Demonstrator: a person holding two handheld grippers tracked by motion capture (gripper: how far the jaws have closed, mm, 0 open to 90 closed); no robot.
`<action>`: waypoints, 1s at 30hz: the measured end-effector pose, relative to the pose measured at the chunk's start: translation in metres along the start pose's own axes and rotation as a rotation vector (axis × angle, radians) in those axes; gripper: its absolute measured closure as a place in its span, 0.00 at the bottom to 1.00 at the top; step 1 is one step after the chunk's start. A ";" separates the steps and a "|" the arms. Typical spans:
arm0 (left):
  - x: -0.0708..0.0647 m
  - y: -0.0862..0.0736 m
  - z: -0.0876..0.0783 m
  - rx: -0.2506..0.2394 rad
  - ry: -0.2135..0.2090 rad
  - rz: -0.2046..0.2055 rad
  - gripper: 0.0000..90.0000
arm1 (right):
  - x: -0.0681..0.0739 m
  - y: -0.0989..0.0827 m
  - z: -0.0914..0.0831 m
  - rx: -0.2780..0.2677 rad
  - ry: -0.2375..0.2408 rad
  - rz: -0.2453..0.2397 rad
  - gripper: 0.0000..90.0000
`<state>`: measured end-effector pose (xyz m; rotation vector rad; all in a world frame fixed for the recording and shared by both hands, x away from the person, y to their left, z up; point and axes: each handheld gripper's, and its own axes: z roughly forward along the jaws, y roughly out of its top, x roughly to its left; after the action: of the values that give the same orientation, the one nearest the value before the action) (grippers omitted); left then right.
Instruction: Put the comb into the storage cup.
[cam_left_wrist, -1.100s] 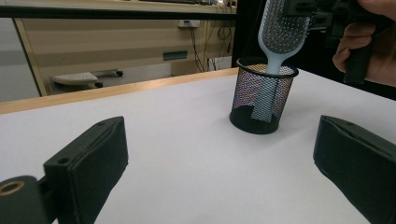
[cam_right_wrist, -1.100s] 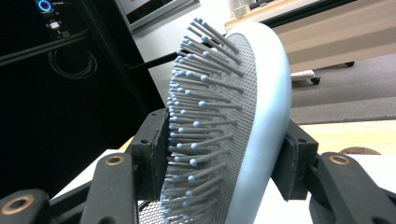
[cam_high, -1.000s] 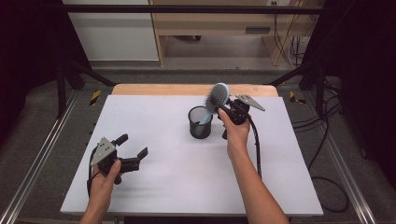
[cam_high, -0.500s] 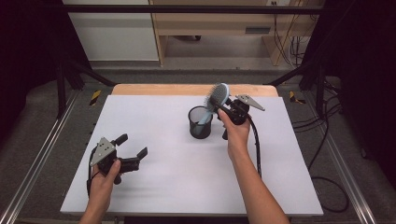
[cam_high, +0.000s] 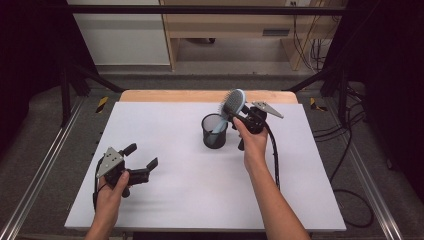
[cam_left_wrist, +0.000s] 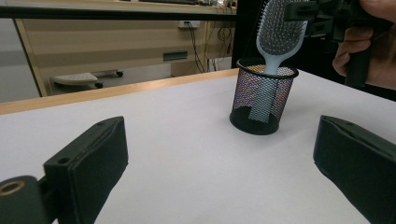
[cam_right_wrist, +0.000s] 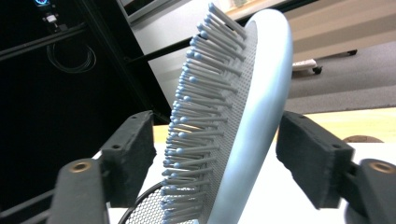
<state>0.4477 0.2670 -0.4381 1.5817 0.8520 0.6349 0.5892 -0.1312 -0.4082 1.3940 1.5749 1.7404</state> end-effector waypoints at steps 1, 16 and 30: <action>0.000 0.000 0.000 0.000 0.000 0.000 0.04 | 0.000 0.000 0.000 0.000 0.000 0.000 0.27; 0.000 0.000 0.000 0.001 0.001 0.002 0.04 | 0.005 0.002 -0.003 0.037 -0.021 -0.033 0.06; 0.000 0.000 0.000 0.001 0.001 0.003 0.04 | 0.006 0.005 -0.007 0.040 -0.033 -0.077 0.06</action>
<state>0.4479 0.2669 -0.4381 1.5834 0.8513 0.6376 0.5822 -0.1309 -0.4004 1.3561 1.6324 1.6418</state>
